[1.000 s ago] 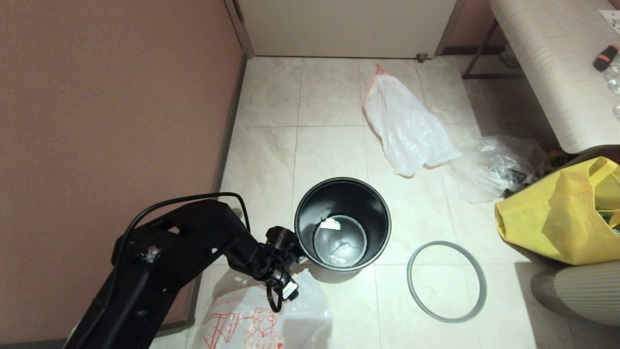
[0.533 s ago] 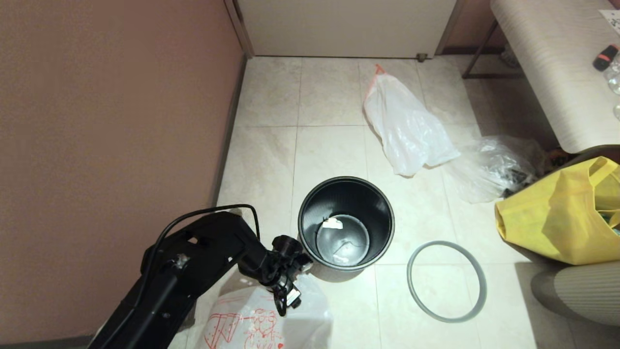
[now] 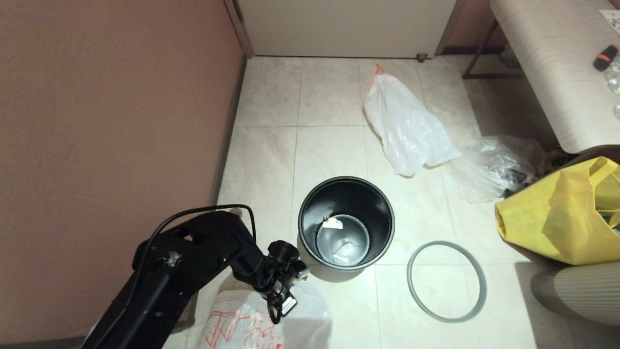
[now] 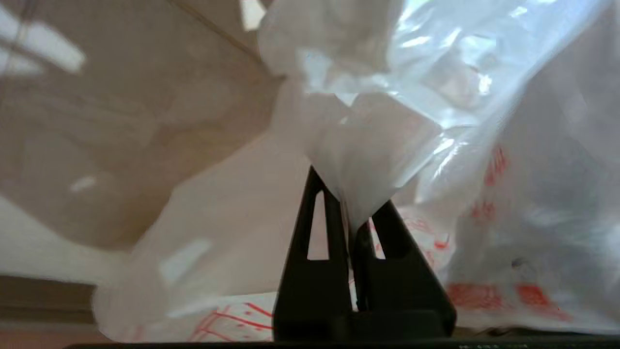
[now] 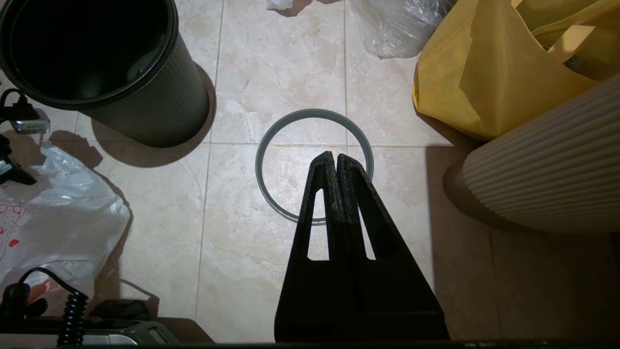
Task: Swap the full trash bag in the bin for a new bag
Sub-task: Pick up a new trash bag
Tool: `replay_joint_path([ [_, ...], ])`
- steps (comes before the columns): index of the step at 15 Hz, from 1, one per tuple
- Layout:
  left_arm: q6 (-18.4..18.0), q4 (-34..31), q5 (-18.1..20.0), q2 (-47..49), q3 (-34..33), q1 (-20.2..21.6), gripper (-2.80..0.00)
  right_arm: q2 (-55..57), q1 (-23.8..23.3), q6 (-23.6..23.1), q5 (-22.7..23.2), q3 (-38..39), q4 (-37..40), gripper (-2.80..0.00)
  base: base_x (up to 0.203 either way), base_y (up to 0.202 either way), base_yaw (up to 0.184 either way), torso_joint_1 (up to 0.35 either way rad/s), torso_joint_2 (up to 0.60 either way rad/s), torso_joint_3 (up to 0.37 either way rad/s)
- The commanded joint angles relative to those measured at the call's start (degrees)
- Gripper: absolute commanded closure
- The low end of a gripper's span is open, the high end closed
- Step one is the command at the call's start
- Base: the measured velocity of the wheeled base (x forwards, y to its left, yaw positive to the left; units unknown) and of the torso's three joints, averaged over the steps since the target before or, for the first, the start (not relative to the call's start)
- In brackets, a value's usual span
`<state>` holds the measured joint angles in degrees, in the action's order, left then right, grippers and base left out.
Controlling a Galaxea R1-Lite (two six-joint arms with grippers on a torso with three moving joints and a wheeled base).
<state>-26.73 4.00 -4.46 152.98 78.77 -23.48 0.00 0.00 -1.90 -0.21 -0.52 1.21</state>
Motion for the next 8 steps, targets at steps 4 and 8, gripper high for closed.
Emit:
replay_joint_path([
  [4, 3.0, 8.2, 0.6, -9.2, -9.9, 0.7, 0.00, 0.1, 0.0, 0.0, 0.0, 0.0, 0.0, 0.00, 0.000, 0.000, 0.000, 0.000, 0.00, 0.000],
  [8, 4.9, 10.8, 0.8, -25.2, -20.0, -0.2, 0.00, 0.1, 0.0, 0.0, 0.0, 0.0, 0.0, 0.00, 0.000, 0.000, 0.000, 0.000, 0.00, 0.000],
])
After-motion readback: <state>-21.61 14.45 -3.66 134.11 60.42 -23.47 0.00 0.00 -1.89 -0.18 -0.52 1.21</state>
